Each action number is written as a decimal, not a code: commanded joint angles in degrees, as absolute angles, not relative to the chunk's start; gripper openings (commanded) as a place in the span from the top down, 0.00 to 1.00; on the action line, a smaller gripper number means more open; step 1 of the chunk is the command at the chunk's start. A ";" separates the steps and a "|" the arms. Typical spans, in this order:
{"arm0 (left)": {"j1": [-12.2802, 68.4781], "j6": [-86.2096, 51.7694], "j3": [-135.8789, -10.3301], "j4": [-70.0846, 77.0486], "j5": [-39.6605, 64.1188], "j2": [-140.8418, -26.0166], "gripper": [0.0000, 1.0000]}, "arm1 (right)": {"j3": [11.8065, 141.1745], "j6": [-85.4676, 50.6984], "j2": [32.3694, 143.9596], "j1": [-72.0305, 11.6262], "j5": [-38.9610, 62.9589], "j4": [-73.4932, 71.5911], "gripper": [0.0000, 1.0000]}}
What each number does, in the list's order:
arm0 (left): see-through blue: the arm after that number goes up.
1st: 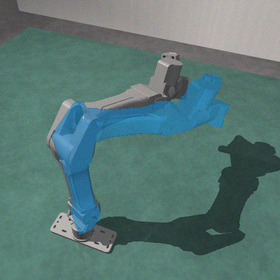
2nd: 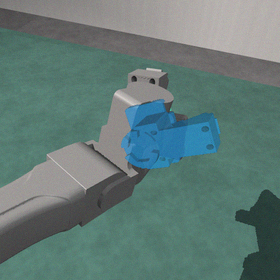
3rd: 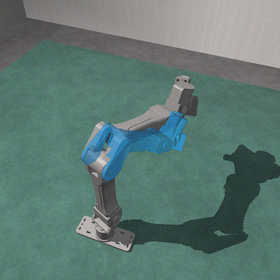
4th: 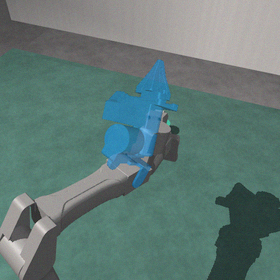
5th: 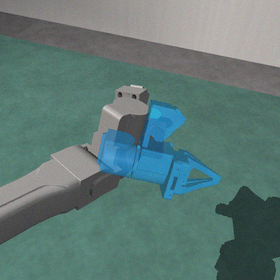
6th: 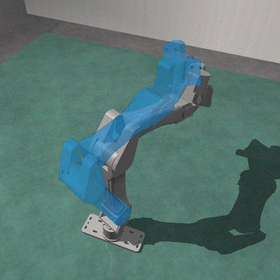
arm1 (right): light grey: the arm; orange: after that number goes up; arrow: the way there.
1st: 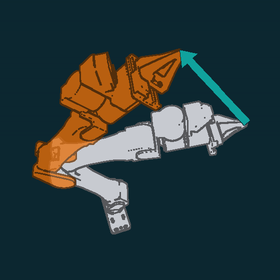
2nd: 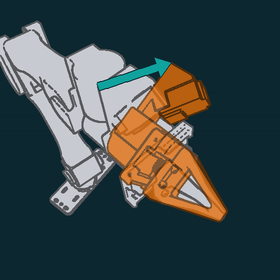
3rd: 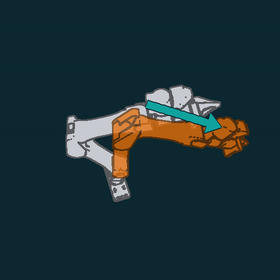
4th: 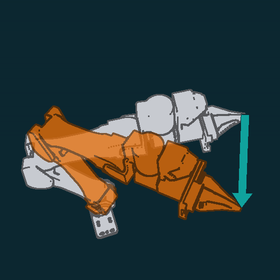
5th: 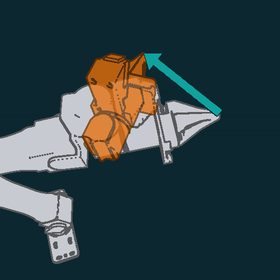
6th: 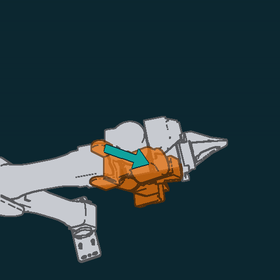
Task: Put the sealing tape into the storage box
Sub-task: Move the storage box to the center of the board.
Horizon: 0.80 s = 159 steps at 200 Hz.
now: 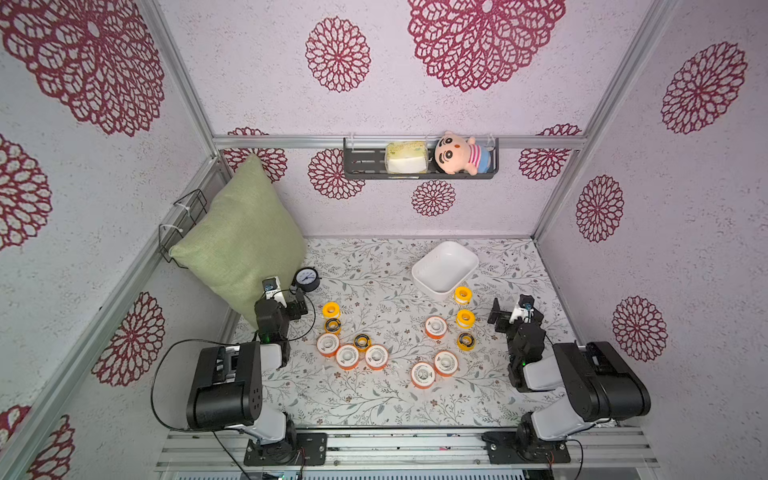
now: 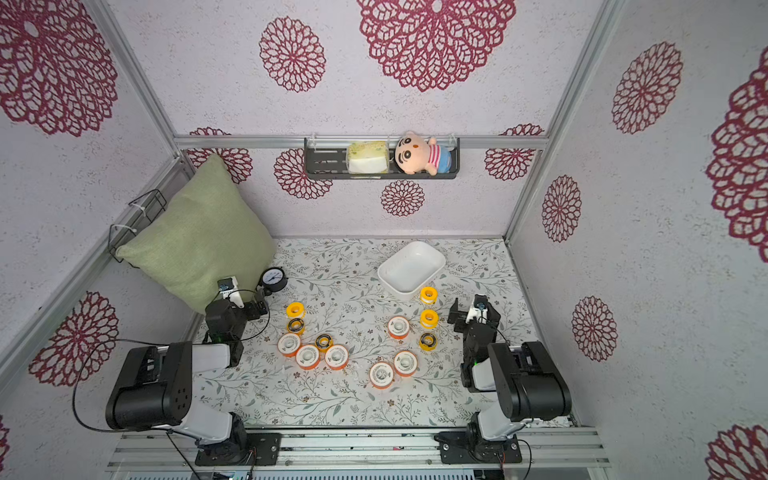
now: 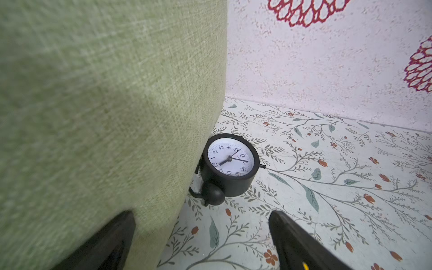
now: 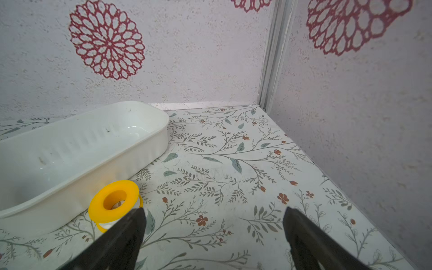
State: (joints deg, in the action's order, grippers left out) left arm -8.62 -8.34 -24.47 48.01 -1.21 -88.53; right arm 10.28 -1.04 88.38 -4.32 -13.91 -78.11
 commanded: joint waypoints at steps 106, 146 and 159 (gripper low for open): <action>-8.94 -7.56 -24.62 49.01 -2.46 -88.73 0.03 | 10.72 -1.23 88.07 -4.40 -14.50 -79.46 0.01; -8.96 -7.56 -24.31 49.34 -2.60 -88.52 0.03 | 10.43 -1.23 87.91 -4.40 -14.69 -80.03 0.01; -8.92 -7.71 -23.79 49.94 -3.52 -87.77 0.03 | 9.29 -1.80 86.52 -4.39 -15.91 -81.06 0.01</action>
